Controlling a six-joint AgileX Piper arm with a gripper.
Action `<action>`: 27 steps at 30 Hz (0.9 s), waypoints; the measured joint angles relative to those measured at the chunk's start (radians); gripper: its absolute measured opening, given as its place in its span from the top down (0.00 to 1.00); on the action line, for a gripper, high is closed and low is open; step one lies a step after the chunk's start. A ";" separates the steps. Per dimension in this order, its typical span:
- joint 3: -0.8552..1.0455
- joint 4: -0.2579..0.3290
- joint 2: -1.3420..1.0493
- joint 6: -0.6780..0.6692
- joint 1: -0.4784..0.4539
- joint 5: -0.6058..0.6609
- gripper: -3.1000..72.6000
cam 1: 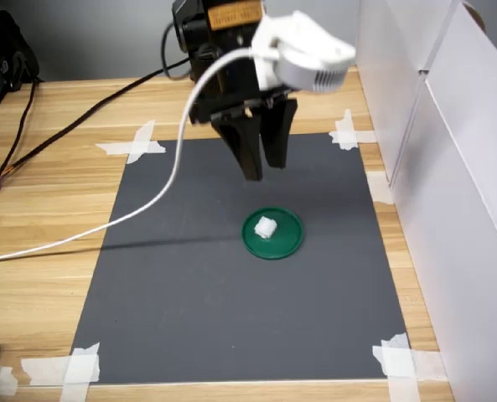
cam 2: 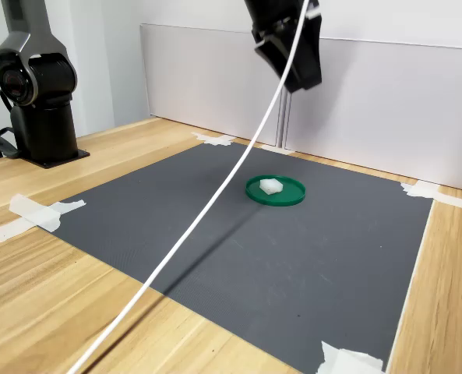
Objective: Grasp a white terminal and put it in the green lid.
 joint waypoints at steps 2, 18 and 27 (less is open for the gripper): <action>0.007 0.000 -0.048 0.029 0.000 -0.019 0.71; 0.330 -0.127 -0.482 0.514 -0.012 -0.152 0.98; 0.526 -0.127 -0.717 0.708 -0.247 -0.196 0.98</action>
